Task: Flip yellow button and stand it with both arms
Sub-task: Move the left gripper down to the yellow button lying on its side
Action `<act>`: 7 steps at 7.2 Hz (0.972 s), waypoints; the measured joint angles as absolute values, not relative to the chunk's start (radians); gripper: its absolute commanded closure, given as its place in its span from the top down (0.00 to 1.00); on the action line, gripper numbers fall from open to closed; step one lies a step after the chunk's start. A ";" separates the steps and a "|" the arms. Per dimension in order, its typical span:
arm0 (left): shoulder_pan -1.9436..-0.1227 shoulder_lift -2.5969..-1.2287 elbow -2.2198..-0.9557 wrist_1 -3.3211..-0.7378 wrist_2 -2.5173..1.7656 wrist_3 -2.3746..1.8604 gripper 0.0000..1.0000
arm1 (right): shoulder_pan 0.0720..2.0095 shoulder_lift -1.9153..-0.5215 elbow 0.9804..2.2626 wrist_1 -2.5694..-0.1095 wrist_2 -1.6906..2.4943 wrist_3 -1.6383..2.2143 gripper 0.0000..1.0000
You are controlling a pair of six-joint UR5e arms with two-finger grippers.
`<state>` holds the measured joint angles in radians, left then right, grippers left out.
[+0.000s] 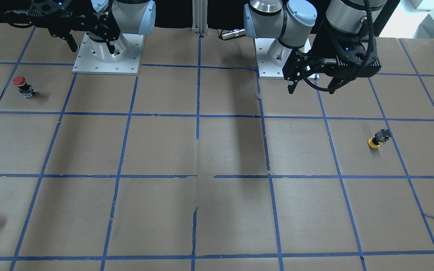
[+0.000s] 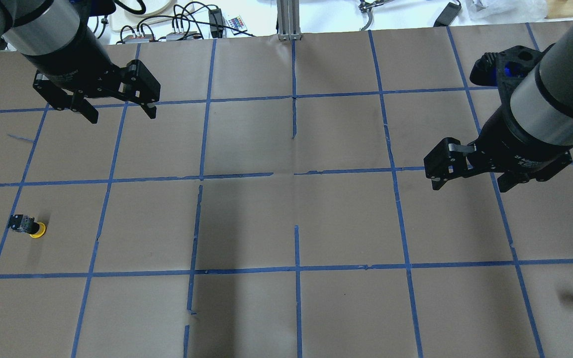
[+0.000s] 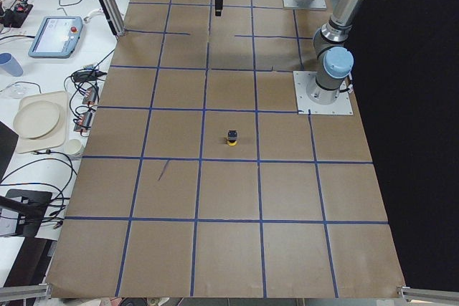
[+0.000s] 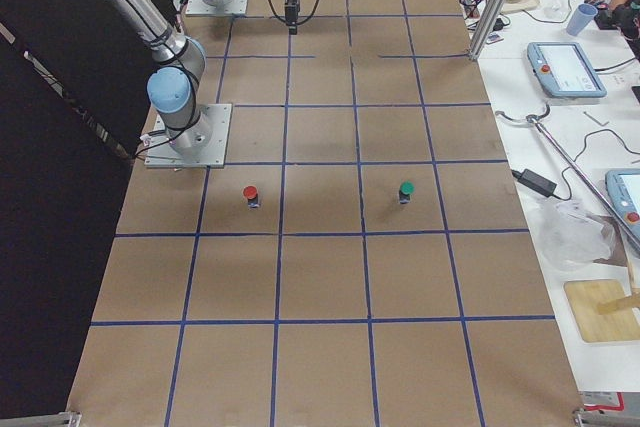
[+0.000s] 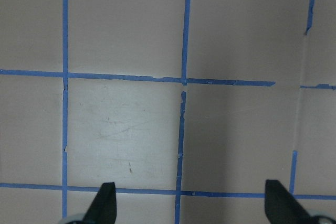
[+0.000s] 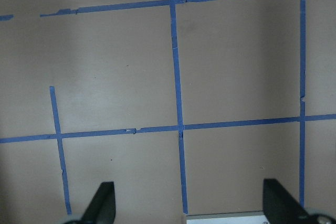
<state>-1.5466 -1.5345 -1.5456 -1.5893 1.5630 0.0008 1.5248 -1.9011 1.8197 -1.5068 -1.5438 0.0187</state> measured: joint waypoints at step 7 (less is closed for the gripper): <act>-1.365 -1.527 -1.603 -1.624 1.573 0.078 0.99 | 1.524 -1.864 1.842 -1.509 -1.565 0.023 1.00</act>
